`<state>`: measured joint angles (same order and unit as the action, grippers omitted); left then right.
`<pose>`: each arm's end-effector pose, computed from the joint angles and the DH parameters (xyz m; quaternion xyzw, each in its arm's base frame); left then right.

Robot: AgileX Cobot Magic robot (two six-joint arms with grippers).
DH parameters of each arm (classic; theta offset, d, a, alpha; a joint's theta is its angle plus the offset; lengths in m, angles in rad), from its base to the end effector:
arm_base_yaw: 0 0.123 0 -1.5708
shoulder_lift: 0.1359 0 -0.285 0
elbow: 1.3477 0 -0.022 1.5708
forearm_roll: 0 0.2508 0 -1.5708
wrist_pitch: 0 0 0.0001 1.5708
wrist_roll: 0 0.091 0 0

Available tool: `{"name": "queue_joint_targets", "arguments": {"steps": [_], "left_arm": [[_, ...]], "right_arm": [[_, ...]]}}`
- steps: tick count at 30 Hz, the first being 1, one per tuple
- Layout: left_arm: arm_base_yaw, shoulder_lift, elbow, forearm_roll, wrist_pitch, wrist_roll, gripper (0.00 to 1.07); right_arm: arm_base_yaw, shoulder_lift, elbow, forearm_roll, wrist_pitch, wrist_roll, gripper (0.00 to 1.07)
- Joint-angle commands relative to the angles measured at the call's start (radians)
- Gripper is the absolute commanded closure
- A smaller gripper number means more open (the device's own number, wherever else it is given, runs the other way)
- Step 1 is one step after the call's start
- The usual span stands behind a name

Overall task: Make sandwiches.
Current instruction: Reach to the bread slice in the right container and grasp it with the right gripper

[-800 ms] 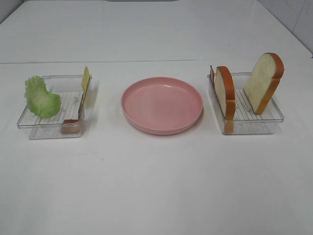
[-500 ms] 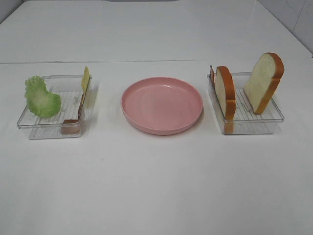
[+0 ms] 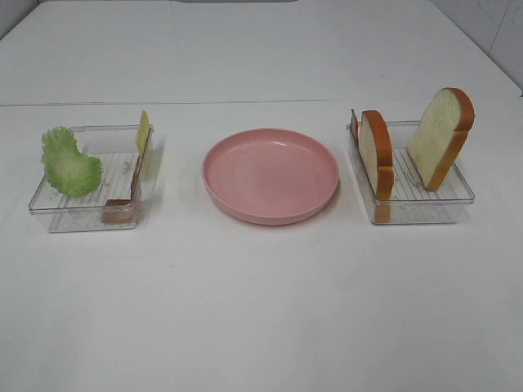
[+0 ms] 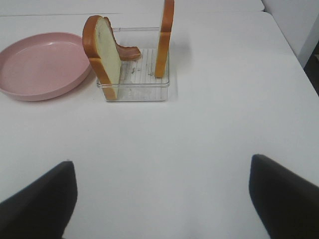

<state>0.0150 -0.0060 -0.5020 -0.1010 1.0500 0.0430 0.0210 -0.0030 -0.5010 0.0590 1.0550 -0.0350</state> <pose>-0.0057 -0.0081 0.2790 0.0137 0.8471 -0.0351 0.5301 -0.0053 0.0046 0.2781 -0.0249 0.8500 0.0258 0.5256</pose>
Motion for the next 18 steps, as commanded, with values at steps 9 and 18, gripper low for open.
{"name": "queue_joint_targets", "arguments": {"steps": [9, 18], "left_arm": [[-0.003, -0.017, 0.003, -0.012, -0.016, -0.006, 0.07], [-0.003, -0.017, 0.003, -0.012, -0.016, -0.006, 0.07]], "right_arm": [[-0.002, 0.502, -0.191, 0.056, 0.061, 0.012, 0.23], [-0.002, 1.003, -0.492, 0.123, 0.112, 0.096, 0.23]]}}
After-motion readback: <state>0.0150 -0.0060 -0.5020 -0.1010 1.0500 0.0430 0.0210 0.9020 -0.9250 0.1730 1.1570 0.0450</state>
